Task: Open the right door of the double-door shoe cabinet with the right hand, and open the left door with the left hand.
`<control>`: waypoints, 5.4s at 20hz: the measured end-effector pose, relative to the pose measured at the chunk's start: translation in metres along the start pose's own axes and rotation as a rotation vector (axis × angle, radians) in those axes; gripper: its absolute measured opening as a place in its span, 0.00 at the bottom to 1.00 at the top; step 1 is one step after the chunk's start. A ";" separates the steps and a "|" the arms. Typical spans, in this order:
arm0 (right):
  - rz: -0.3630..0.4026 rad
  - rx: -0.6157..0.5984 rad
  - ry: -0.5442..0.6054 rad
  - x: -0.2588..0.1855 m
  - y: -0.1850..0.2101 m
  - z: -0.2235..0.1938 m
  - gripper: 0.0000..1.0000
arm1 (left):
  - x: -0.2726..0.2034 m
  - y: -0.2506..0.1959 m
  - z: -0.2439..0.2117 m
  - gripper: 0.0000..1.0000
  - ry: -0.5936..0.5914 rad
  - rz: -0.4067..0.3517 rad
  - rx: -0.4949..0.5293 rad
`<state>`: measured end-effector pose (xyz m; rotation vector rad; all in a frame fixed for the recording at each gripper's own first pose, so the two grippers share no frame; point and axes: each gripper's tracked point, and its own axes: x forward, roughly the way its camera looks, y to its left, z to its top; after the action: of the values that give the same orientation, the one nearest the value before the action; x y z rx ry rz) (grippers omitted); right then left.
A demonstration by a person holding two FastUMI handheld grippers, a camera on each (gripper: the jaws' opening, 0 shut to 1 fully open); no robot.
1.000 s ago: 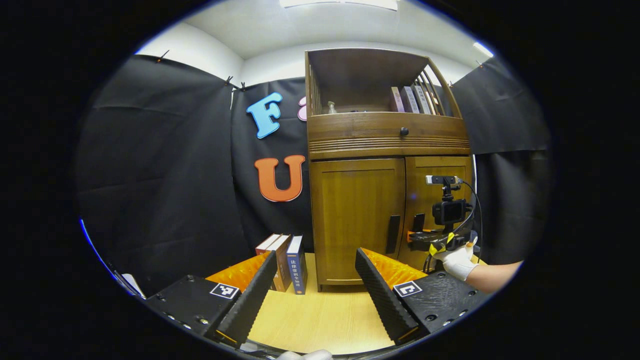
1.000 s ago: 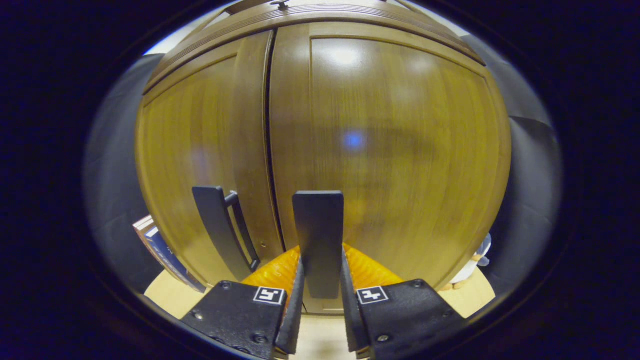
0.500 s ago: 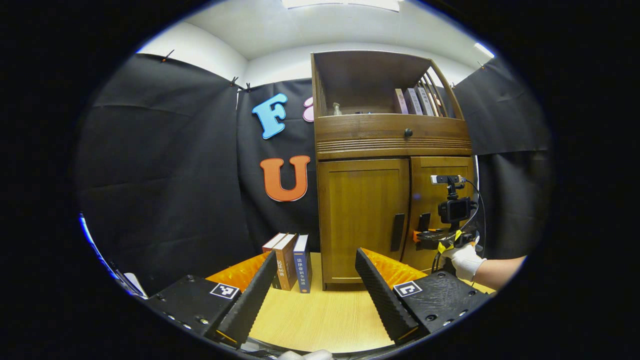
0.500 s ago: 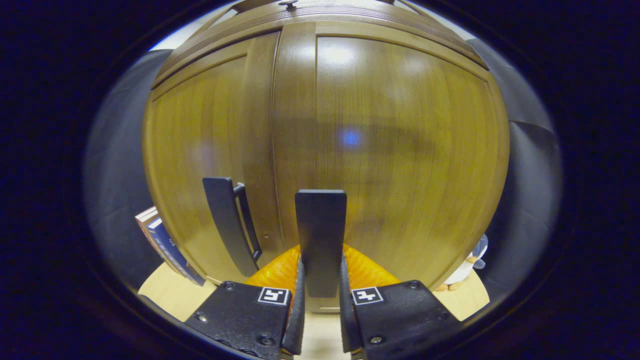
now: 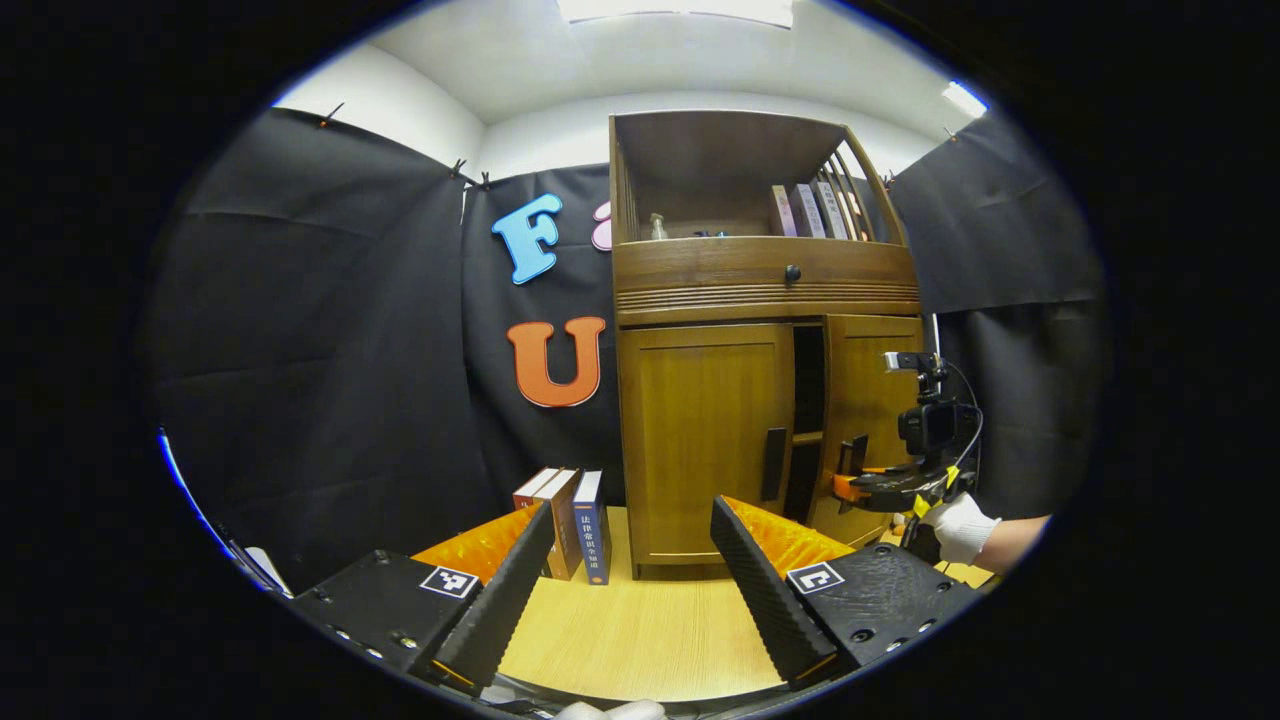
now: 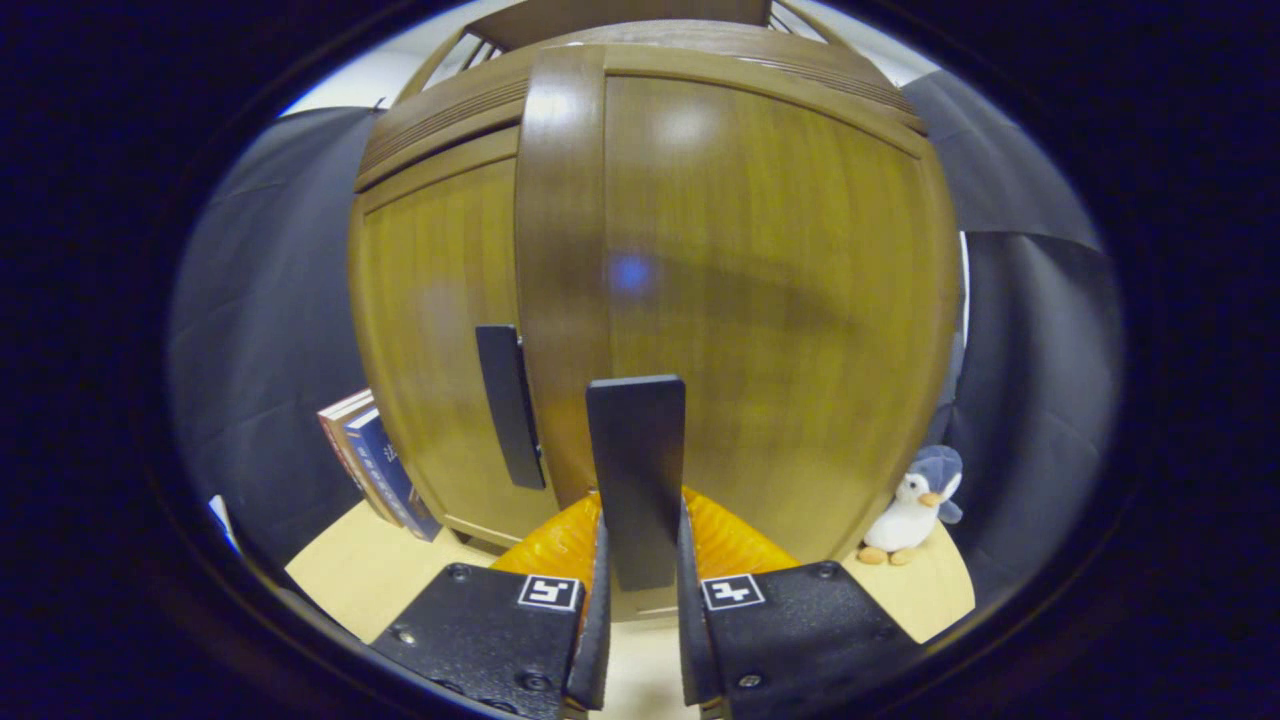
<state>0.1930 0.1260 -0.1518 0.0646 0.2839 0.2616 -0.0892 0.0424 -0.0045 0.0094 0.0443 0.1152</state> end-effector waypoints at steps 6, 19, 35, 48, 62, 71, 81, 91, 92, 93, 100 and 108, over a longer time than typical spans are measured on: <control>0.001 0.015 -0.018 -0.049 -0.028 -0.015 0.30 | -0.007 -0.009 -0.003 0.96 0.007 -0.023 0.008; -0.112 0.040 -0.046 -0.127 -0.122 -0.036 0.22 | 0.004 -0.082 -0.001 0.96 -0.001 -0.179 0.026; -0.140 0.027 -0.047 -0.151 -0.215 -0.029 0.04 | 0.038 -0.138 -0.008 0.96 0.022 -0.246 0.033; 0.093 -0.065 0.013 -0.145 -0.255 -0.022 0.04 | 0.055 -0.211 -0.014 0.96 0.063 -0.221 0.014; 0.008 -0.037 0.036 -0.160 -0.277 -0.026 0.80 | 0.053 -0.215 -0.010 0.96 0.054 -0.203 0.004; -0.170 0.023 -0.077 -0.235 -0.288 0.007 0.87 | 0.068 -0.197 -0.011 0.96 0.044 -0.272 0.014; -0.304 0.030 -0.193 -0.267 -0.166 0.054 1.00 | 0.098 -0.143 -0.017 0.96 0.031 -0.278 0.034; -0.173 -0.015 -0.142 -0.204 -0.055 0.036 1.00 | 0.138 -0.115 -0.034 0.96 0.044 -0.220 0.012; -0.177 -0.020 -0.146 -0.204 -0.054 0.042 1.00 | 0.148 -0.118 -0.034 0.96 0.037 -0.219 0.004; -0.183 -0.026 -0.152 -0.204 -0.055 0.046 1.00 | 0.161 -0.124 -0.033 0.96 0.028 -0.222 -0.002; -0.214 -0.057 -0.136 -0.204 -0.058 0.062 1.00 | 0.261 -0.171 -0.047 0.96 -0.007 -0.249 -0.020; -0.282 -0.088 -0.070 -0.211 -0.075 0.044 1.00 | 0.331 -0.220 -0.078 0.93 0.012 -0.281 -0.005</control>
<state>0.0285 -0.0032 -0.0600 -0.0528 0.2087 -0.0082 0.2614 -0.1373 -0.0994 -0.0028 0.0570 -0.1653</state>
